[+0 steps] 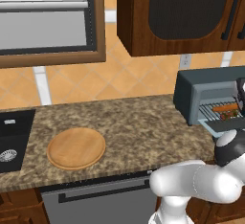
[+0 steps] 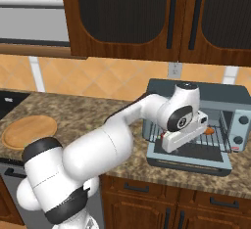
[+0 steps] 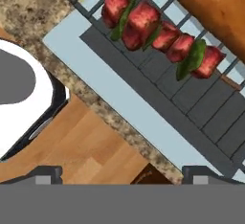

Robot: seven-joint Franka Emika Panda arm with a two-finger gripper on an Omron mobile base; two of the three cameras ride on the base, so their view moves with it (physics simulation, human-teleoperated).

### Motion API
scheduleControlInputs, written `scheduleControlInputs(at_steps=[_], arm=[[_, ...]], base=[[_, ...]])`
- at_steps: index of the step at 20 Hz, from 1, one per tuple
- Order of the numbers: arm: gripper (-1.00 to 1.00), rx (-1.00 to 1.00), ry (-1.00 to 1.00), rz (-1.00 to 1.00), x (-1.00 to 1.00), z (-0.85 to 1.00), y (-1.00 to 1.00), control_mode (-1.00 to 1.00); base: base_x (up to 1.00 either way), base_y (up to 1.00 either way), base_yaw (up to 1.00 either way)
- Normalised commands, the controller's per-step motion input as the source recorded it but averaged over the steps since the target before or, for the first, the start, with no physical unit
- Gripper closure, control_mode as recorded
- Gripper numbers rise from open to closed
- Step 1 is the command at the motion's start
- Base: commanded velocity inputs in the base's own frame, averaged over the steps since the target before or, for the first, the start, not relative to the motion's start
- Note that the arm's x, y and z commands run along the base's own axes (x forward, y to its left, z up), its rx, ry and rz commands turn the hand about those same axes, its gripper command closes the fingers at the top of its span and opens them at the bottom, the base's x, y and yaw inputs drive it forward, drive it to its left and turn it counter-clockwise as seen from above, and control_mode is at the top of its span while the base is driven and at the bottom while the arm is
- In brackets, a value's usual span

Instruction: Pick up the kebab skewer and baguette bread, and place them inside the toaster oven. Close the toaster oven door and start by setting the timer.

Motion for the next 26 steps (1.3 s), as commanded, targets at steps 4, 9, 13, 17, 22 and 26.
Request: scheduleControlInputs(at_steps=[4, 9, 13, 17, 22, 26], arm=[[-1.00, 0.26, 0.06, -0.60, 0.07, -0.37, -0.01, -1.00], [-1.00, 0.27, 0.01, -0.56, 0.01, -0.24, 0.00, -1.00], [-1.00, 0.12, 0.00, -0.48, 0.39, -0.25, -0.01, -1.00], [-1.00, 0.01, 0.00, -0.36, 0.39, -0.25, -0.07, -1.00], [-1.00, -0.08, -0.02, -0.31, 0.09, -0.31, 0.00, -1.00], [-1.00, -0.13, 0.00, -0.18, 0.00, -0.25, 0.00, -1.00]], base=[[0.00, 0.00, 0.00], [0.00, 0.00, 0.00], [0.00, 0.00, 0.00], [0.00, 0.00, 0.00], [0.00, 0.00, 0.00], [0.00, 0.00, 0.00]])
